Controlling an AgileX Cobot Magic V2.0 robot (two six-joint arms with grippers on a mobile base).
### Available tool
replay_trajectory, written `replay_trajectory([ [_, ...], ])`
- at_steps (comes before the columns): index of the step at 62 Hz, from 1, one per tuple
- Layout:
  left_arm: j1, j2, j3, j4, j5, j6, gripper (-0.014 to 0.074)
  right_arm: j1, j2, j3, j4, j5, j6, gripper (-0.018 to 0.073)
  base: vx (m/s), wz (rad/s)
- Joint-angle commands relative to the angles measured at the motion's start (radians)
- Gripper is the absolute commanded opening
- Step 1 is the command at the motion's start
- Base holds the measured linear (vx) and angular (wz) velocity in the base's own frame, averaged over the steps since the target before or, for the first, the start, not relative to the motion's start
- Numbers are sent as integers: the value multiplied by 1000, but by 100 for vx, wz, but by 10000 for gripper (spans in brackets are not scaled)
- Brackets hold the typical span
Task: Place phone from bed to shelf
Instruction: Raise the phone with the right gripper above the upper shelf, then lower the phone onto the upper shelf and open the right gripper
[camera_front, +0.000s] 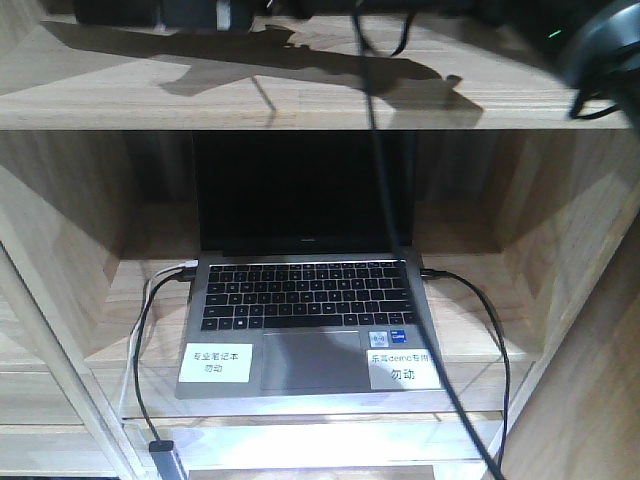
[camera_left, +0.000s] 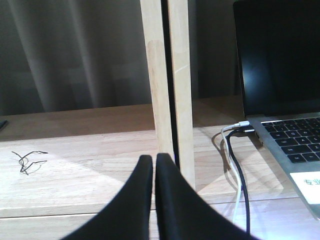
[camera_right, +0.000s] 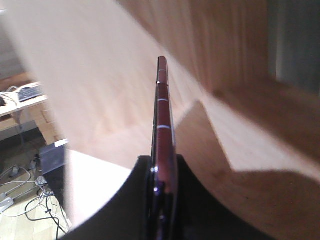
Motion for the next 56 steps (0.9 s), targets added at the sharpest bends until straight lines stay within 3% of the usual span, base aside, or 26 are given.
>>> replay_trajectory([
  [1, 0, -11, -26, -5, -71, -4, 1, -3, -38, -37, 76, -70, -9, -1, 0, 0],
  [23, 0, -11, -26, -5, -71, -4, 1, -4, 17, -37, 71, -145, -8, 4, 0, 0],
  [36, 0, -11, -26, -5, -71, -4, 1, -4, 20, -37, 67, -169, -5, 60, 0, 0],
  [46, 0, -11, -26, -5, -71, -4, 1, -4, 20, -37, 55, -181, -5, 183, 0, 0],
  [56, 0, -11, -26, -5, -71, -4, 1, -4, 20, -37, 45, -198, -5, 419, 0, 0],
])
